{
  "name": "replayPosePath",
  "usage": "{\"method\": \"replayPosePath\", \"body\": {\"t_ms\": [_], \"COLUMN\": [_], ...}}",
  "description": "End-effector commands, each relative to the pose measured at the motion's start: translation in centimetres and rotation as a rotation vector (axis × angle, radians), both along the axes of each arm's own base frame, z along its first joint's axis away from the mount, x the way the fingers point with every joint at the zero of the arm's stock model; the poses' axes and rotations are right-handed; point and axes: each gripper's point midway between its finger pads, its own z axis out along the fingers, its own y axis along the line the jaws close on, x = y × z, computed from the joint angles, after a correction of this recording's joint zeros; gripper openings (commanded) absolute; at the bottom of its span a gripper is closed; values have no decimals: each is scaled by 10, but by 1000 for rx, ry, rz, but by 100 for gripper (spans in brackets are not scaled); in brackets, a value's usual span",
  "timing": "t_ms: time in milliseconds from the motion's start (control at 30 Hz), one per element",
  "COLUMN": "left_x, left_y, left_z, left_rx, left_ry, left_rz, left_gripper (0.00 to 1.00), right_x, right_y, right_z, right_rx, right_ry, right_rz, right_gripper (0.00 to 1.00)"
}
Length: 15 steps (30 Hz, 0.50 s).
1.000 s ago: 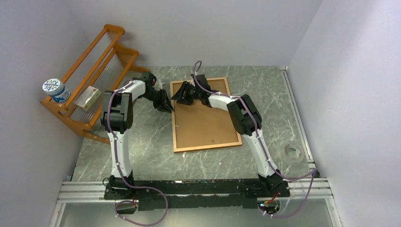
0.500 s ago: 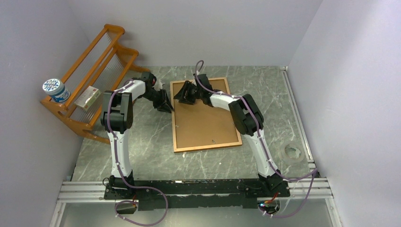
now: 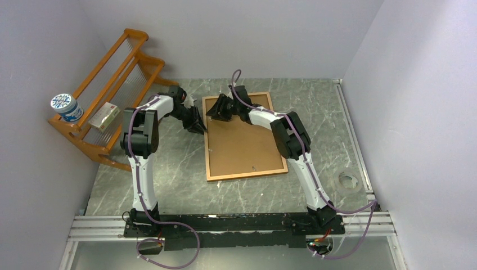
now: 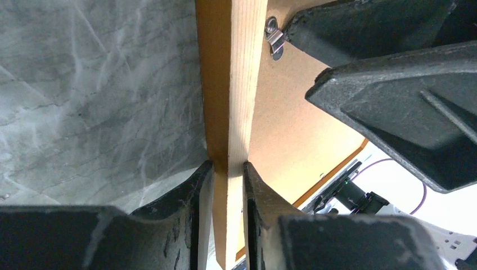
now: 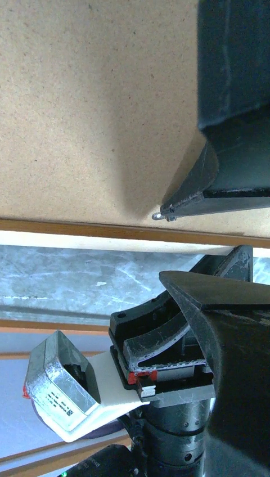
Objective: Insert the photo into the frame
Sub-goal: Install the photo frame at the center of the board.
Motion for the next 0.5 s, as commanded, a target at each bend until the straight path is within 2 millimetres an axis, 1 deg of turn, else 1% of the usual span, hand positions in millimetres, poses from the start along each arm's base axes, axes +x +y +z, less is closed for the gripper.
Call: {"method": "replayPosePath", "body": {"t_ms": [0,167,333,467], "left_x": [-20,-18,-18,-19], "left_y": [10,9,8,8], "left_z": [-59,-59,-60,-60], "left_rx": [147,139,134,133], "left_ry": [76,73,74,75], "left_rz": [-37,-34,-35,-37], "left_gripper": [23,21,20,20], "right_x": [-25,-33,-28,-30], "right_y": [1,-1,2,6], "right_z": [-34,-33,-39,-39], "right_rx": [-9,6,2,11], "right_ry": [130,176,186,190], "right_rz": [38,22,18,14], "right_gripper": [44,44,44,44]}}
